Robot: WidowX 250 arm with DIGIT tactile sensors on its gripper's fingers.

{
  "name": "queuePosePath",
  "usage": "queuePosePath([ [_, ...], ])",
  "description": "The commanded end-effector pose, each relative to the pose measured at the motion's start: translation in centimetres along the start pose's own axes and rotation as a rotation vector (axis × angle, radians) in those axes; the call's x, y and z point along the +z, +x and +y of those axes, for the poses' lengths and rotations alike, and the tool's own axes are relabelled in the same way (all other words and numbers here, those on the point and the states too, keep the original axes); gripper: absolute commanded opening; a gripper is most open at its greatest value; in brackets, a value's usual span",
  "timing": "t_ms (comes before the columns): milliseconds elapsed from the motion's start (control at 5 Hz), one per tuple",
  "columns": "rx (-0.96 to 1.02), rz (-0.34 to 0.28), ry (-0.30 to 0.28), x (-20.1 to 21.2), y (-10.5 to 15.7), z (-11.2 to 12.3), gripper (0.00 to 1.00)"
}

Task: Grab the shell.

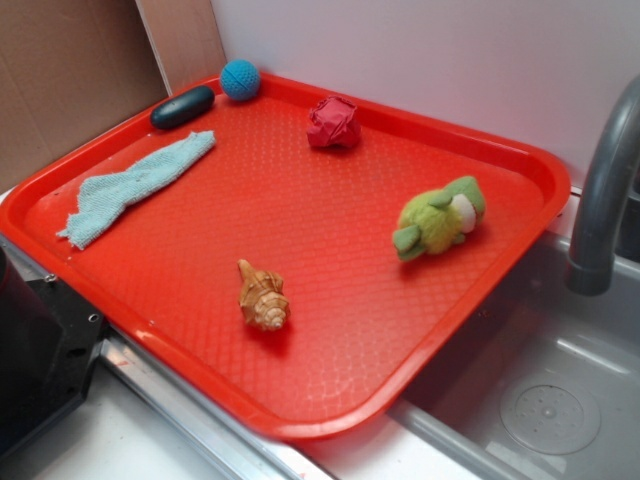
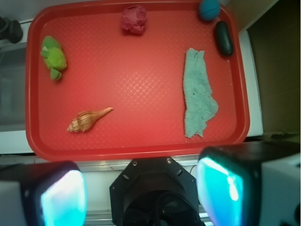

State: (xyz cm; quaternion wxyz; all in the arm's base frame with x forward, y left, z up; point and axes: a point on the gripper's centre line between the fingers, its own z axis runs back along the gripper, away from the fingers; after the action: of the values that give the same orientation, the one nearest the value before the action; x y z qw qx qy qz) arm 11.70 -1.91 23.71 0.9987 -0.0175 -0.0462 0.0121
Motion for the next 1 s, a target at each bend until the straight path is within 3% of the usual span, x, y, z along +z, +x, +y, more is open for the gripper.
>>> queuePosePath([
  [0, 0.000, 0.000, 0.000, 0.0, 0.0, 0.0, 1.00],
  [200, 0.088, 0.095, -0.023, -5.1, -0.8, -3.1, 1.00],
  [400, 0.216, 0.077, -0.149, -9.8, -0.5, -6.2, 1.00],
  [600, 0.283, 0.085, -0.168, -13.0, 0.3, -9.3, 1.00],
  [800, 0.287, 0.103, -0.204, -15.4, 2.0, -9.9, 1.00],
])
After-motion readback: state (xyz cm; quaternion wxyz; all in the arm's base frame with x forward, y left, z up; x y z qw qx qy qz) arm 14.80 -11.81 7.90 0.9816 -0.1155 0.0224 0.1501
